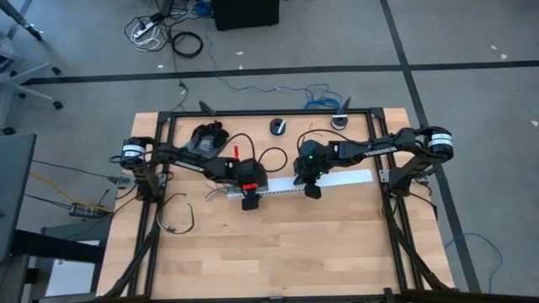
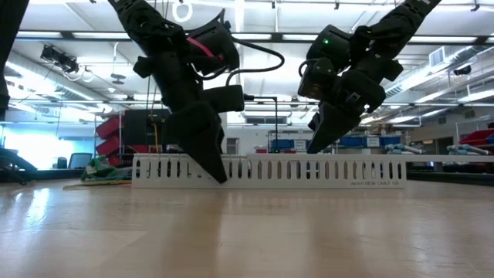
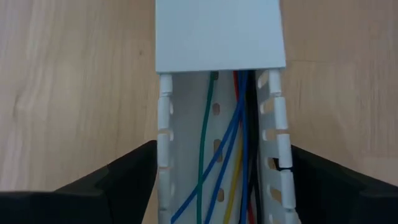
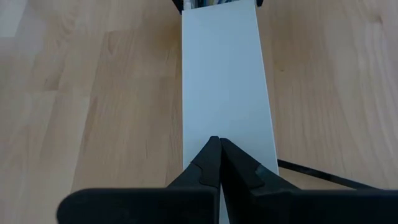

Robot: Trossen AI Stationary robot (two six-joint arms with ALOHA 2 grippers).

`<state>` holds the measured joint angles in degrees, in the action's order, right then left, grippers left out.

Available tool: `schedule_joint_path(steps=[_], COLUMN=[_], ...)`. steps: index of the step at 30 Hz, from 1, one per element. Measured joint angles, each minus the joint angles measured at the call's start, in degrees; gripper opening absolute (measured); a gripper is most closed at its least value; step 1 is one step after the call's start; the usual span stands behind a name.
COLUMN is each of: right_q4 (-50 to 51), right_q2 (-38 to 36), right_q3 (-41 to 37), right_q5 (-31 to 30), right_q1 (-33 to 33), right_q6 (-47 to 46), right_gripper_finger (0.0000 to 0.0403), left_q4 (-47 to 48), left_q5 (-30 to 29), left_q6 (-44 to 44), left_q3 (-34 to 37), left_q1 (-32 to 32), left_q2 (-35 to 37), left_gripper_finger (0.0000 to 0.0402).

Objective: Ziptie cables
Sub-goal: Close the white cable duct

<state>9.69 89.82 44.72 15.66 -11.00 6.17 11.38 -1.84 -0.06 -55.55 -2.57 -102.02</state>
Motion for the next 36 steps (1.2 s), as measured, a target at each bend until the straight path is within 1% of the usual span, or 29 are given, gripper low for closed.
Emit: schedule_joint_path(steps=[5,8,10,16,19,22,30,36], right_q4=[0.02,-0.04,-0.33,-0.86,-1.31,-2.05,-3.37,-5.13], right_q2=[0.00,0.02,0.02,0.02,0.04,0.09,0.13,0.13], right_q3=[-0.05,-0.06,-0.10,-0.13,-0.16,-0.21,-0.23,-0.24], right_q5=[0.00,0.21,0.42,0.67,0.95,1.38,1.92,2.34], right_q1=[-0.02,-0.02,-0.02,-0.02,-0.04,-0.04,-0.04,-0.04], right_q6=[0.00,-0.09,-0.11,-0.10,-0.09,-0.07,-0.02,0.10], right_gripper_finger=[0.0000,0.0000,0.0000,0.0000,0.0000,0.0000,0.0000,0.0000], left_q4=[-0.29,-0.27,-0.25,-0.65,-0.76,-0.96,-2.88,-3.92], left_q5=[-0.01,-0.01,-0.01,-0.01,-0.03,-0.05,-0.01,-0.01], left_q6=[-0.37,-0.32,-0.28,-0.19,-0.16,-0.13,-0.13,-0.13], left_q3=[0.00,0.00,0.00,0.00,0.01,0.02,0.13,0.17], left_q1=[-0.02,-0.02,0.00,0.00,0.00,0.00,0.00,0.00], left_q2=[0.00,0.00,0.00,0.04,0.07,0.09,-0.04,-0.11], left_gripper_finger=[0.0312,0.0302,0.0286,0.0219,0.0201,0.0200,0.0221,0.0223])
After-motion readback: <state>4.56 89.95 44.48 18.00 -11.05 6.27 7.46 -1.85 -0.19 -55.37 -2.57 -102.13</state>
